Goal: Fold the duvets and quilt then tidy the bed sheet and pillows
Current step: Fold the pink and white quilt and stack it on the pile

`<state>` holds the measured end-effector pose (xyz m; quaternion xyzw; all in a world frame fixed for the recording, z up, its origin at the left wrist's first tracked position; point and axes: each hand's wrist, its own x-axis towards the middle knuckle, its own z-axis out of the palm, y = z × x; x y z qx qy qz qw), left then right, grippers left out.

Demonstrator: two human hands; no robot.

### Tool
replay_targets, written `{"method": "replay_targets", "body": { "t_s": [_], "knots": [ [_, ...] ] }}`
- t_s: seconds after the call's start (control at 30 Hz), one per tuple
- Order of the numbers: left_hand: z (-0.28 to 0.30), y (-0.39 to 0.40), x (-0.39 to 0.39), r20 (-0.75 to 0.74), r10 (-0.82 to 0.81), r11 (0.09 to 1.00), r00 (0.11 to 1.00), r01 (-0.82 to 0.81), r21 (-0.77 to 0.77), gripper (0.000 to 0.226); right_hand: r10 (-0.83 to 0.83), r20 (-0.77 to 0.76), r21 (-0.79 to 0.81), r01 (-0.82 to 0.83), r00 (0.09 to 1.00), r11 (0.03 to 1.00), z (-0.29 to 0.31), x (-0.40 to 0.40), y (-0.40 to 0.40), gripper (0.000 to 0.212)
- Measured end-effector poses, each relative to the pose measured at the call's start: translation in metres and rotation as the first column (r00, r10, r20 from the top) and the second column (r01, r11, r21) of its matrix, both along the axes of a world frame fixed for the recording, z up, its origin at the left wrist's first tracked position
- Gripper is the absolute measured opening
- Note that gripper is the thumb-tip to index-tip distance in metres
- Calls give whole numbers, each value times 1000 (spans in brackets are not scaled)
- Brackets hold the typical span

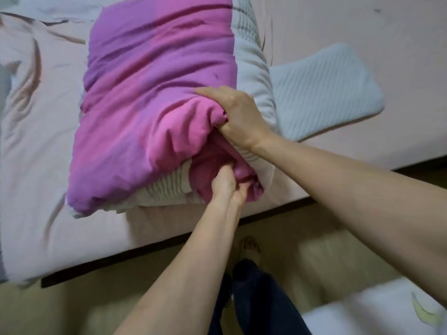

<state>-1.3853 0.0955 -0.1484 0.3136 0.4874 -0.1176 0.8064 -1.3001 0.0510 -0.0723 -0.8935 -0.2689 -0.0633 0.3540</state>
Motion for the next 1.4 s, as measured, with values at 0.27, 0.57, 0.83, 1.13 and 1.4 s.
{"method": "replay_targets", "body": {
  "t_s": [0.27,0.57,0.83,1.13,1.4],
  "knots": [
    [-35,19,-57,-177,-583,792,793,603,93,59,98,72,-580,-38,993,813,-79,-55,-62,93],
    [-22,114,-103,44,-61,993,997,56,101,102,491,162,-648,-283,856,707,-116,-117,-21,42],
    [-90,124,-38,-146,178,969,973,-147,198,117,305,227,-748,-35,925,663,-180,-118,-12,17],
    [-119,125,-38,54,229,972,972,-231,41,100,252,354,-776,132,901,617,-215,-94,-3,43],
    [-39,118,-11,4,247,964,969,-247,101,68,219,447,-633,133,868,763,-124,-54,4,31]
  ]
}}
